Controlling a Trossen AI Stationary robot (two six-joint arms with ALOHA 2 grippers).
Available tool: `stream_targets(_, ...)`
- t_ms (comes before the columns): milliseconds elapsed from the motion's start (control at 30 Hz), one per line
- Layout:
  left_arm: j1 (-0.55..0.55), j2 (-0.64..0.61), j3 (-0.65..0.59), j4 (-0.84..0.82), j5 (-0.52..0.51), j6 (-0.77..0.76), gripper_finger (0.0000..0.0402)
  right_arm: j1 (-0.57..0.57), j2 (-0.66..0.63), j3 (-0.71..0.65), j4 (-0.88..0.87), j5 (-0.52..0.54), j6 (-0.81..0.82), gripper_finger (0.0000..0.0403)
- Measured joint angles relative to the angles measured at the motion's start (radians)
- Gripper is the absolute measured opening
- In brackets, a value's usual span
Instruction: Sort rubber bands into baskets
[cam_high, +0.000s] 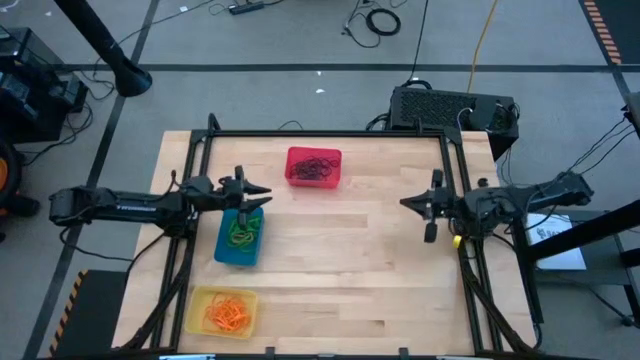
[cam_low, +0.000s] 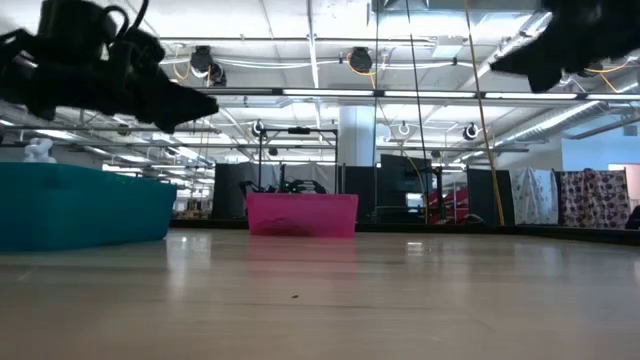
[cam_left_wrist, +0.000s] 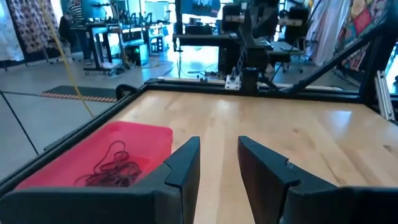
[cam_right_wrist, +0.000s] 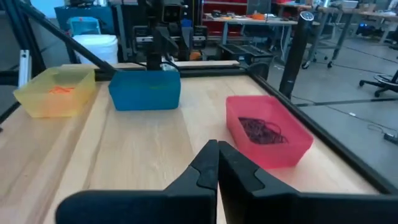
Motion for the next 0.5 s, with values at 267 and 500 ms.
stream_targets(267, 0.003, -0.008, -0.079, 0.05, -0.002, -0.072, 0.0115, -0.032, -0.068, -0.17, 0.051, -0.025, 0.063, 0.0)
stream_targets(500, 0.026, -0.16, -0.079, -0.218, -0.006, -0.098, 0.0115, -0.035, -0.216, -0.189, -0.077, -0.024, 0.083, 0.0)
